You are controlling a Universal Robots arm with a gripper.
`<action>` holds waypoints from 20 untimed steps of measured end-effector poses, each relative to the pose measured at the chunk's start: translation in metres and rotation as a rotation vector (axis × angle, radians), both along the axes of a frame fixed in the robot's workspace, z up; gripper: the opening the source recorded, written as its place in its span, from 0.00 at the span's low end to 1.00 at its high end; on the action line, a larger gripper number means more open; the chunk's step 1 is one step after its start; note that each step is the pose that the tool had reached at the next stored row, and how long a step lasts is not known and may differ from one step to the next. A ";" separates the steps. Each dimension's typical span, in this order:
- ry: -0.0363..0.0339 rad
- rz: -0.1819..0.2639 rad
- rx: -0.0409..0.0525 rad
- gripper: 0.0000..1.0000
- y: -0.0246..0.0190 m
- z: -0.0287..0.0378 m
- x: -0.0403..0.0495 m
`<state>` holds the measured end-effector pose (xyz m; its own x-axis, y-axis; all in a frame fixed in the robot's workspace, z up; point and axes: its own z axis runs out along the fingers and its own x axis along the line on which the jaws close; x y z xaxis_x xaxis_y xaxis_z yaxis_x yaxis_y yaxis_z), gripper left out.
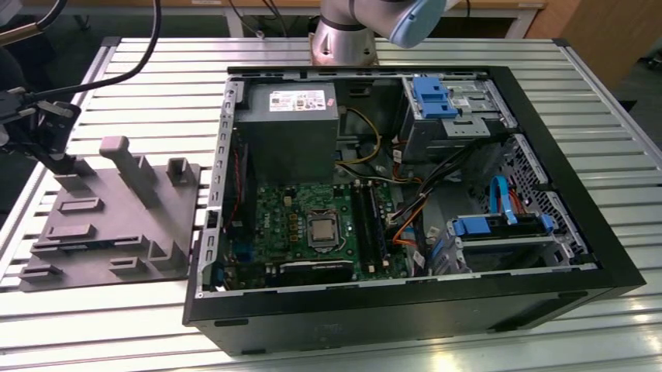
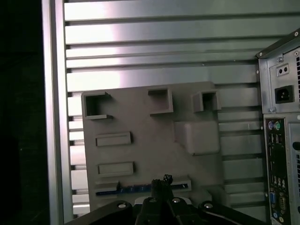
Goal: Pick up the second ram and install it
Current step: 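Reach for the second ram, then pick up the second ram and move it above second insertion slot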
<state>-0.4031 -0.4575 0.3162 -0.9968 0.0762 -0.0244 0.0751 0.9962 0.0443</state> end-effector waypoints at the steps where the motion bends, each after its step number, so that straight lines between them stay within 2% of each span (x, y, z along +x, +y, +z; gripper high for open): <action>1: 0.0000 0.000 0.0000 0.11 -0.0005 -0.0006 -0.0007; 13: -0.0001 0.000 0.0000 0.11 -0.0068 -0.0070 -0.0062; 20: 0.0000 0.000 0.0000 0.11 -0.0081 -0.0082 -0.0069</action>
<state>-0.4100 -0.4655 0.3080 -0.9968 0.0762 -0.0244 0.0751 0.9962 0.0443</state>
